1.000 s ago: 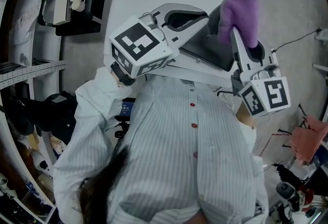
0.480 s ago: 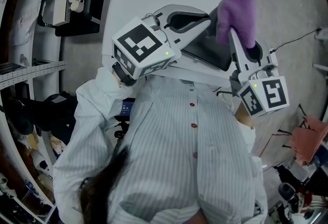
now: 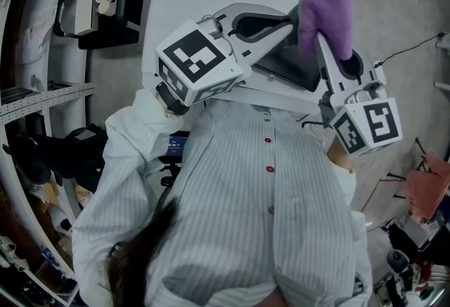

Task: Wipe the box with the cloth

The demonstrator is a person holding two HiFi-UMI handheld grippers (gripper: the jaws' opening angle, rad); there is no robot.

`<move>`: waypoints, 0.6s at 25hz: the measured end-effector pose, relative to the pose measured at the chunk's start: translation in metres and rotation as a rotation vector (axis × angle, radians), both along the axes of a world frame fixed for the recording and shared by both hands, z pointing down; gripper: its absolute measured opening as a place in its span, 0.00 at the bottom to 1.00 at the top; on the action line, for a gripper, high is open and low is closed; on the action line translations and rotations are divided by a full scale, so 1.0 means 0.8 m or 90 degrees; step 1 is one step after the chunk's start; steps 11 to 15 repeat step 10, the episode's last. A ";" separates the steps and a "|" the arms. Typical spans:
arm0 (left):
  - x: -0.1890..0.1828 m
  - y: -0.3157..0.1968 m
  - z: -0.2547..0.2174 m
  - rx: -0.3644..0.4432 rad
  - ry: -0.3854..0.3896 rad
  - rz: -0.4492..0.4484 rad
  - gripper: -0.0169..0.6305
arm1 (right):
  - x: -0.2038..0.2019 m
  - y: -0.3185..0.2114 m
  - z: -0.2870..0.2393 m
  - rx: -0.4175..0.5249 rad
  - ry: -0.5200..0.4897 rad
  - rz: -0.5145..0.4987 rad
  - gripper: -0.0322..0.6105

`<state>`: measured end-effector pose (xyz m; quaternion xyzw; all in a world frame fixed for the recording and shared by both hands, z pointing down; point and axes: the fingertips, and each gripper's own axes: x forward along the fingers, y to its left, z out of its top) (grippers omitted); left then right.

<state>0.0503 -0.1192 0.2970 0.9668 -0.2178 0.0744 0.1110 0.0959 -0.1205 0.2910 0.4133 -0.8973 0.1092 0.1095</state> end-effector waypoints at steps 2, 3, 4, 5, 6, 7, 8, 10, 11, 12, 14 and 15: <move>0.000 0.001 0.002 -0.002 -0.004 0.002 0.06 | 0.000 0.000 0.001 -0.002 0.000 -0.001 0.12; 0.000 0.001 0.002 -0.002 -0.006 0.004 0.06 | 0.000 0.001 0.001 -0.002 -0.001 -0.001 0.12; 0.001 0.003 0.003 -0.003 -0.008 0.005 0.06 | 0.001 0.002 0.001 -0.002 -0.001 -0.001 0.12; 0.002 0.004 0.003 -0.003 -0.009 0.006 0.06 | 0.002 0.003 0.001 -0.003 -0.001 -0.001 0.12; 0.003 0.005 0.003 -0.004 -0.010 0.007 0.06 | 0.003 0.005 0.001 -0.003 -0.001 -0.001 0.12; 0.004 0.007 0.003 -0.004 -0.011 0.008 0.06 | 0.004 0.006 0.001 -0.004 -0.001 -0.001 0.12; 0.005 0.008 0.003 -0.005 -0.012 0.008 0.06 | 0.005 0.008 0.002 -0.005 -0.002 0.000 0.12; 0.007 0.010 0.003 -0.005 -0.013 0.007 0.06 | 0.008 0.010 0.003 -0.007 -0.004 0.001 0.12; 0.007 0.010 0.003 -0.005 -0.013 0.007 0.06 | 0.008 0.010 0.003 -0.007 -0.004 0.001 0.12; 0.007 0.010 0.003 -0.005 -0.013 0.007 0.06 | 0.008 0.010 0.003 -0.007 -0.004 0.001 0.12; 0.007 0.010 0.003 -0.005 -0.013 0.007 0.06 | 0.008 0.010 0.003 -0.007 -0.004 0.001 0.12; 0.007 0.010 0.003 -0.005 -0.013 0.007 0.06 | 0.008 0.010 0.003 -0.007 -0.004 0.001 0.12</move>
